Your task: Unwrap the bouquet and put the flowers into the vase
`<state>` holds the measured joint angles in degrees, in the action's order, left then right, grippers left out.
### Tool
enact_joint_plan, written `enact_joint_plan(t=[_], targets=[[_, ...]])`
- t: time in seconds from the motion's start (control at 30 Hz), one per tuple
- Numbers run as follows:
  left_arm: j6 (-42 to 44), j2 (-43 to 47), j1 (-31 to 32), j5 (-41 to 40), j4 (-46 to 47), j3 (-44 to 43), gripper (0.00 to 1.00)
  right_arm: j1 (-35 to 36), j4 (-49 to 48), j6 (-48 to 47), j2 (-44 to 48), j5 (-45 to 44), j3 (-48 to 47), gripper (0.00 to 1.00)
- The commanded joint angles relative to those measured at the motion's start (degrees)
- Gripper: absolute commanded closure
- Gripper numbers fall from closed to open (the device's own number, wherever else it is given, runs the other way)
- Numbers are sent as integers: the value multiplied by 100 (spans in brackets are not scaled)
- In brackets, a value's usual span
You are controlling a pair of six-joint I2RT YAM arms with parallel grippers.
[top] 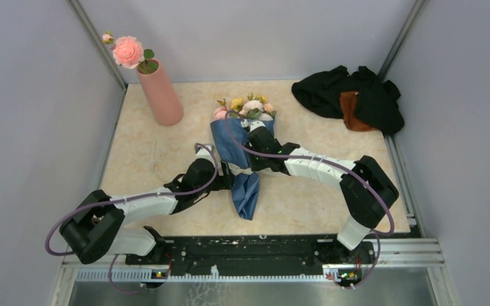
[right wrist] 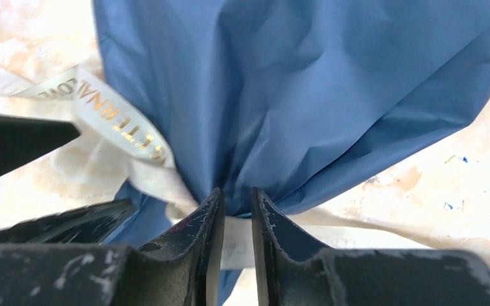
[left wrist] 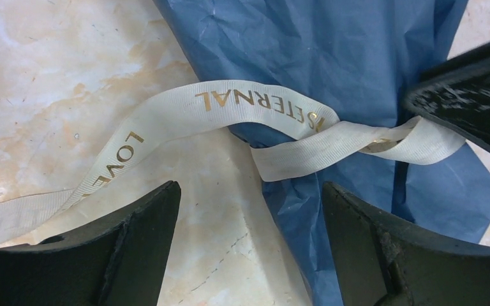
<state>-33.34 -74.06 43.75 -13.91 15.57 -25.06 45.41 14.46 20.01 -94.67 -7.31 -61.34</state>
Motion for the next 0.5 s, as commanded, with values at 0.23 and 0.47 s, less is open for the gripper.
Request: enact_joint_plan(t=[0.23,0.47], targets=[[-120,-362,37,4,507,-113,12,543,-23,110,512,-40,295,77],[-67,-436,37,-98,552,-136,11,572,-28,153,401,-51,448,77]])
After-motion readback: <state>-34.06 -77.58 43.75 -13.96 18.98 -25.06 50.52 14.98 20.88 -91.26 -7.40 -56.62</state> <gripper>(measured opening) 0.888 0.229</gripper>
